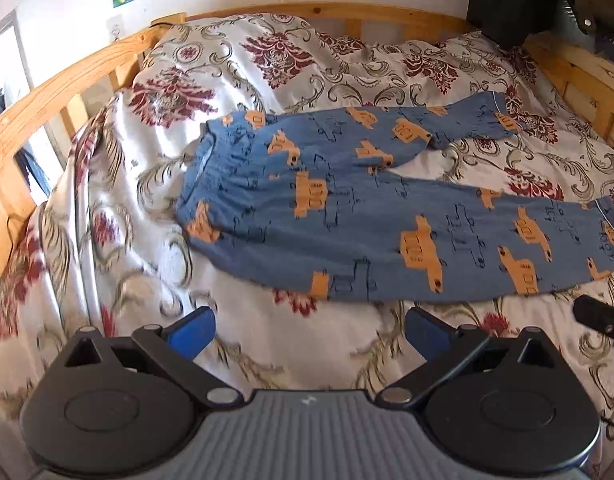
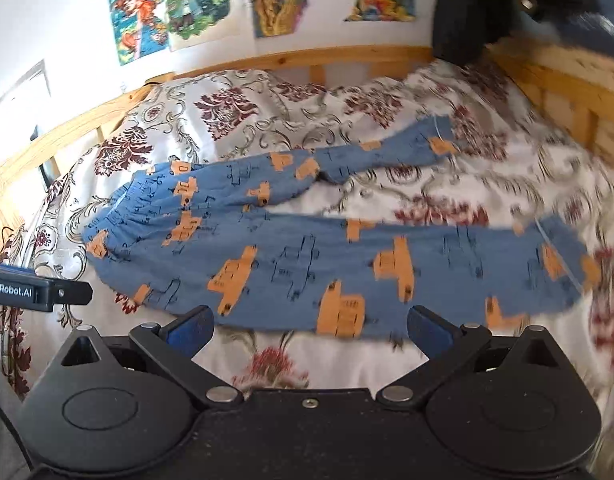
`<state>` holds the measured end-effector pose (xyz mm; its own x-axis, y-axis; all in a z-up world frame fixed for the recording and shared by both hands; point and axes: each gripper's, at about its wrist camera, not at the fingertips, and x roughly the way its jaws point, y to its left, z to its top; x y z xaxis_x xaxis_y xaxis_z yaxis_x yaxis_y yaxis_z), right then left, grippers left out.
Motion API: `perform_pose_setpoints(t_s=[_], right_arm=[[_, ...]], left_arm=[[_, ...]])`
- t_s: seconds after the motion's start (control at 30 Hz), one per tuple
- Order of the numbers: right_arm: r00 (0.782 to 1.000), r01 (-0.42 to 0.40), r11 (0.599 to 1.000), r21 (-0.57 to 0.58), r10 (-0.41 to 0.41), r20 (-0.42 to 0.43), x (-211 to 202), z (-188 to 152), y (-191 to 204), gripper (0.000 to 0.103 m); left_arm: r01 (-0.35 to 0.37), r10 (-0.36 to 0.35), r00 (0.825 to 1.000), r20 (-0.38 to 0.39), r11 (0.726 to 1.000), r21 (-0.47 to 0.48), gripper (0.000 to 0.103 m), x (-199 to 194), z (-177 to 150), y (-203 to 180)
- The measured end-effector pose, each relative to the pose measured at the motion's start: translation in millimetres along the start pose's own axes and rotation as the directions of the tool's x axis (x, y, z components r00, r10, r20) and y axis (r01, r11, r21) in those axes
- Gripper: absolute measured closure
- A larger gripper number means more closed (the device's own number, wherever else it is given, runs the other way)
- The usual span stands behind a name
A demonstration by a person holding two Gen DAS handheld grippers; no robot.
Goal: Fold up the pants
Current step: 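Grasp the waistband with the left tool while the right tool grasps the other waistband corner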
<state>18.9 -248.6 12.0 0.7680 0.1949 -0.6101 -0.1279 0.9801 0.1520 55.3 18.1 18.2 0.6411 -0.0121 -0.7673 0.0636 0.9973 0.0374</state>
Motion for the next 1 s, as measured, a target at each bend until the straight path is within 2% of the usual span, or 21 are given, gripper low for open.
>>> perform_pose_setpoints(t_s=[0.13, 0.3, 0.47, 0.57, 0.7, 0.8, 0.9, 0.97, 1.0], right_arm=[[0.997, -0.081, 0.996, -0.020, 0.081, -0.009, 17.6, 26.6, -12.3, 0.000], [0.993, -0.112, 0.990, -0.089, 0.108, -0.050, 60.5, 66.2, -21.5, 0.000], [0.987, -0.143, 0.977, -0.160, 0.129, -0.098, 130.1, 111.1, -39.4, 0.000], [0.977, -0.192, 0.964, -0.185, 0.171, -0.125, 179.9, 140.0, -53.1, 0.001], [0.958, -0.269, 0.934, -0.235, 0.233, -0.170, 249.2, 182.1, -61.6, 0.001], [0.945, -0.303, 0.908, -0.290, 0.247, -0.216, 298.0, 213.2, -57.4, 0.001], [0.932, -0.337, 0.892, -0.302, 0.273, -0.237, 348.6, 244.7, -54.8, 0.003], [0.927, -0.339, 0.890, -0.305, 0.262, -0.267, 383.9, 261.0, -52.8, 0.012], [0.926, -0.337, 0.887, -0.316, 0.252, -0.281, 399.8, 266.8, -50.5, 0.015]], left_arm=[[0.011, -0.011, 1.000, 0.008, 1.000, 0.016, 0.000, 14.5, 28.6, 7.7], [-0.008, 0.001, 0.998, 0.068, 0.995, 0.101, 0.000, 40.9, 79.3, 22.6], [-0.055, 0.011, 0.983, 0.181, 0.969, 0.240, 0.000, 81.5, 141.6, 41.7], [-0.040, -0.028, 0.979, 0.203, 0.945, 0.325, 0.000, 120.8, 178.2, 53.5], [0.061, -0.116, 0.988, 0.100, 0.897, 0.437, 0.000, 188.3, 228.9, 67.3], [0.128, -0.143, 0.990, -0.003, 0.878, 0.461, 0.001, 236.1, 261.6, 75.1], [0.200, -0.167, 0.979, -0.113, 0.868, 0.455, 0.009, 271.3, 281.1, 84.8], [0.255, -0.189, 0.964, -0.185, 0.846, 0.468, 0.023, 286.9, 286.2, 88.1], [0.281, -0.198, 0.956, -0.217, 0.830, 0.482, 0.027, 293.5, 286.7, 89.1]])
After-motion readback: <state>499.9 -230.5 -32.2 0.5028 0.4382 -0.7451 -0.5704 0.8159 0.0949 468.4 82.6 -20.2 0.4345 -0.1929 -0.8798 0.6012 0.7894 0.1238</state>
